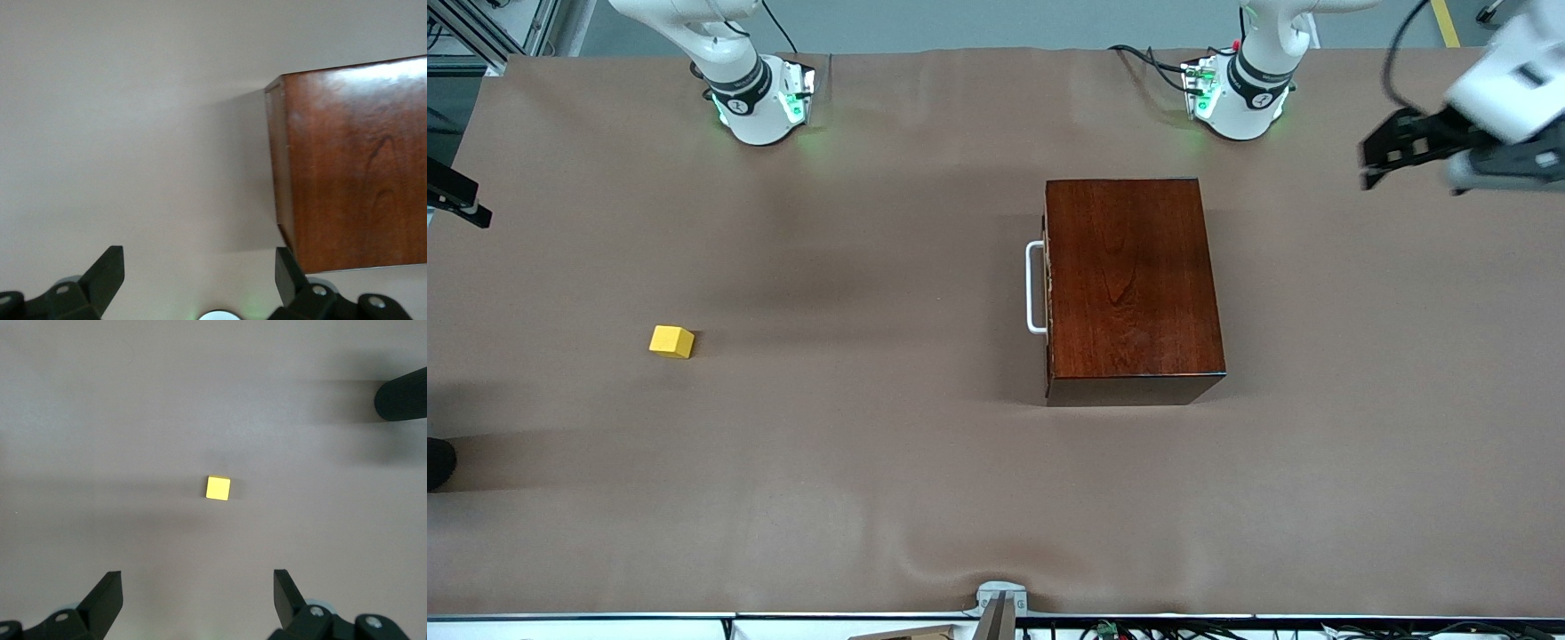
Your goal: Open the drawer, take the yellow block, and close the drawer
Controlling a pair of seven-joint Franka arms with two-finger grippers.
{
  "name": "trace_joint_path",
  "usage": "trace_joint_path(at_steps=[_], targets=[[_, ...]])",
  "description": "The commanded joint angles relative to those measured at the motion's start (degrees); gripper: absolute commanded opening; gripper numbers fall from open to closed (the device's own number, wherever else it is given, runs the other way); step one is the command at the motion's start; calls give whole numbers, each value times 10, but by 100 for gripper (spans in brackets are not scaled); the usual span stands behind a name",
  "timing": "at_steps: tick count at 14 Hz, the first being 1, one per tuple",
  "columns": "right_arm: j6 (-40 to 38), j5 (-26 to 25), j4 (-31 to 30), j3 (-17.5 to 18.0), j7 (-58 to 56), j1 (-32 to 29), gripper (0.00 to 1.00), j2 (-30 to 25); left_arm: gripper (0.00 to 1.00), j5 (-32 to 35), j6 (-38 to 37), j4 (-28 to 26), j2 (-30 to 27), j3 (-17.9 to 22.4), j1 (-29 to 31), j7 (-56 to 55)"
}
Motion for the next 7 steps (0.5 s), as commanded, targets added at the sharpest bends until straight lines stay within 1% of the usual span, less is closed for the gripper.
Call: trace_joint_path(at_steps=[1, 2, 4, 7], targets=[[-8, 7, 12, 2, -2, -7, 100, 5, 100, -6, -16, 49, 49, -37, -12, -80], [-8, 7, 12, 2, -2, -7, 100, 5, 100, -5, -16, 59, 63, -50, -19, -114], [-8, 7, 12, 2, -2, -7, 100, 5, 100, -4, -15, 60, 69, -55, -28, -146], [-8, 7, 12, 2, -2, -7, 100, 5, 100, -3, -15, 60, 66, -50, -16, -137]])
